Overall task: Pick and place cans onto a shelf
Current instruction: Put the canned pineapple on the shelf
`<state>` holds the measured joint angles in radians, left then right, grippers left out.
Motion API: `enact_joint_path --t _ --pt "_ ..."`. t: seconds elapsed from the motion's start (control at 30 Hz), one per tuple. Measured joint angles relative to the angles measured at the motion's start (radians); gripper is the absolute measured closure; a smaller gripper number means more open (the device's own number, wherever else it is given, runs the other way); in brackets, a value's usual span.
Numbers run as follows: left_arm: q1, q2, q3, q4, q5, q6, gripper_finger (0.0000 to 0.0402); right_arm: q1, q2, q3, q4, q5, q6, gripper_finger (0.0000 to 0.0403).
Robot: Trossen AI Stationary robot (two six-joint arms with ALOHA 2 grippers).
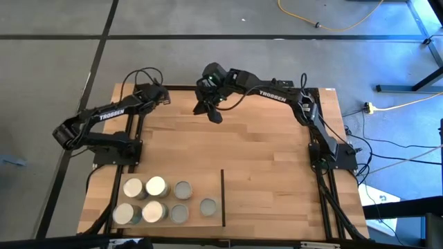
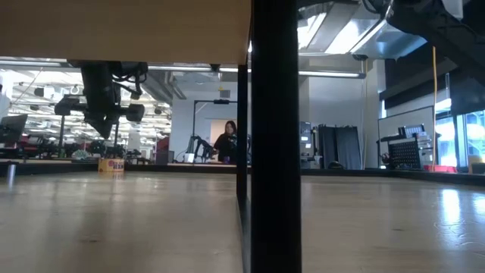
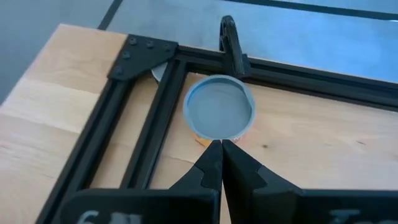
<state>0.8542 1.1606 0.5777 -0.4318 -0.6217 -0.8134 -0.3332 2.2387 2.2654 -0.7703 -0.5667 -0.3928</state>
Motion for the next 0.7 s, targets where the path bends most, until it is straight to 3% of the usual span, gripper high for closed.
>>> enact_joint_path --t 0.23,0.7 --pt "0.045 0.057 -0.001 0.000 0.064 -0.042 0.0401 -0.002 0.000 0.000 -0.012 -0.019 0.023 0.0344" --pt "0.047 0.202 -0.001 0.096 0.052 -0.021 0.0402 -0.002 0.000 0.000 -0.015 -0.021 0.025 0.0344"
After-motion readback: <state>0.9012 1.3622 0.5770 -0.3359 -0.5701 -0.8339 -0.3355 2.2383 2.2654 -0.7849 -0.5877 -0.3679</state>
